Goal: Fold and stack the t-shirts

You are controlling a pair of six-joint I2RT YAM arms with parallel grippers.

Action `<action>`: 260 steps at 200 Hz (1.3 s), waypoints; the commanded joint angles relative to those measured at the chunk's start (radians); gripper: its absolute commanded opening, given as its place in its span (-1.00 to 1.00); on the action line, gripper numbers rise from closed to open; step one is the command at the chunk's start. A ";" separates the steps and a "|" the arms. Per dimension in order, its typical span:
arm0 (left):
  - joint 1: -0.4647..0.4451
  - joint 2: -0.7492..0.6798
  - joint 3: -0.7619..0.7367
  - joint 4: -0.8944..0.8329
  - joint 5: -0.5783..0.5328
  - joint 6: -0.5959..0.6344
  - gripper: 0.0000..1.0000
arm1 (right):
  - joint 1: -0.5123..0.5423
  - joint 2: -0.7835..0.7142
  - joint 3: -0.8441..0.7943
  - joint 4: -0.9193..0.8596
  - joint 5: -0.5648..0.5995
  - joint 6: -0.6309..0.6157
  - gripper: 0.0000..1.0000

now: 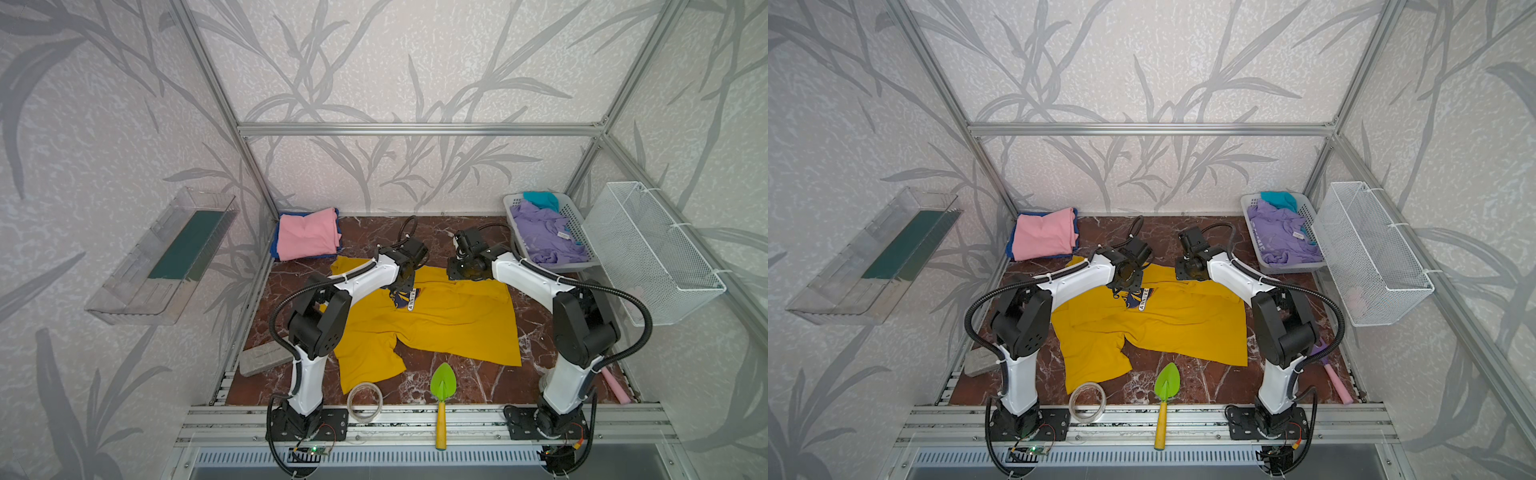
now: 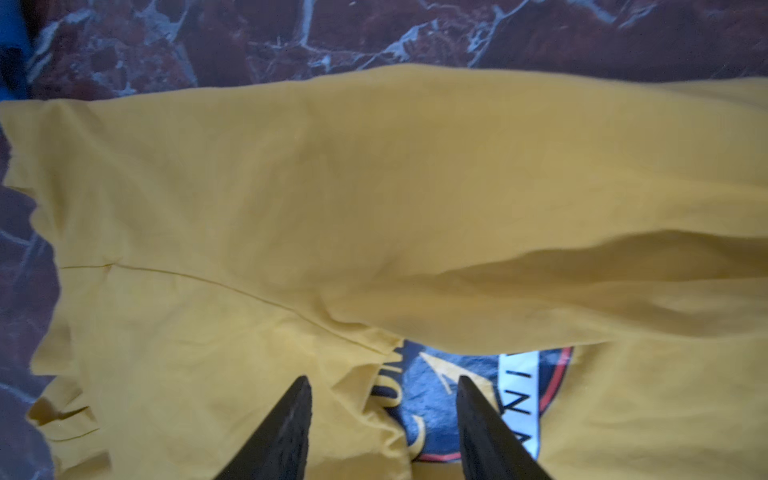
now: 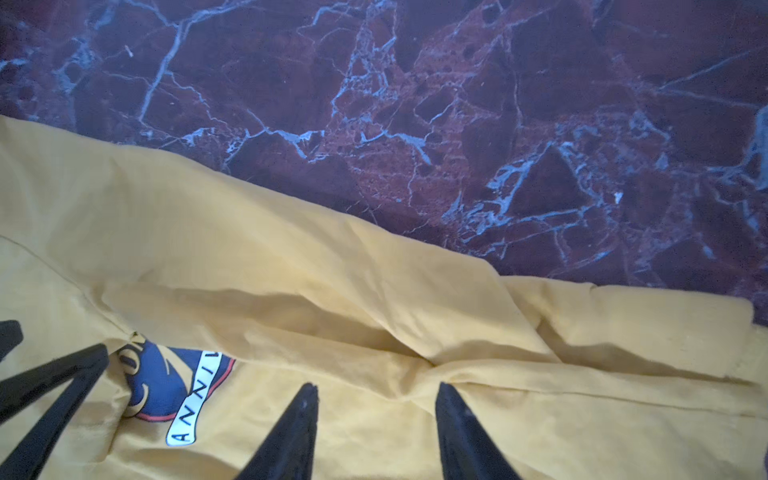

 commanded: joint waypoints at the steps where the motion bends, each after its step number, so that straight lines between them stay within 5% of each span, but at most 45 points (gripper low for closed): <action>1: -0.014 0.047 0.039 0.007 0.013 0.027 0.21 | -0.004 0.061 0.039 -0.095 0.023 0.018 -0.03; 82: -0.020 0.119 0.054 0.023 0.038 0.033 0.11 | -0.020 0.081 -0.007 -0.097 0.051 0.073 -0.09; 99: -0.020 0.128 0.056 0.025 0.044 0.032 -0.25 | -0.021 0.109 0.005 -0.084 0.041 0.079 -0.24; 114: -0.020 0.129 0.055 0.028 0.046 0.028 -0.58 | -0.025 0.125 0.008 -0.061 0.031 0.092 -0.79; 126: -0.020 0.125 0.053 0.026 0.047 0.026 -0.93 | -0.028 0.118 0.006 -0.048 0.025 0.100 -1.00; 182: -0.010 0.103 0.036 -0.012 -0.012 0.001 -1.00 | -0.028 -0.099 -0.147 -0.011 0.117 0.109 -1.00; 226: 0.009 0.066 -0.024 -0.006 -0.035 -0.020 -1.00 | -0.023 -0.223 -0.331 0.096 0.080 0.143 -1.00; 260: 0.016 0.039 -0.056 -0.015 -0.049 -0.032 -1.00 | -0.023 -0.060 -0.159 0.026 0.008 0.117 -0.29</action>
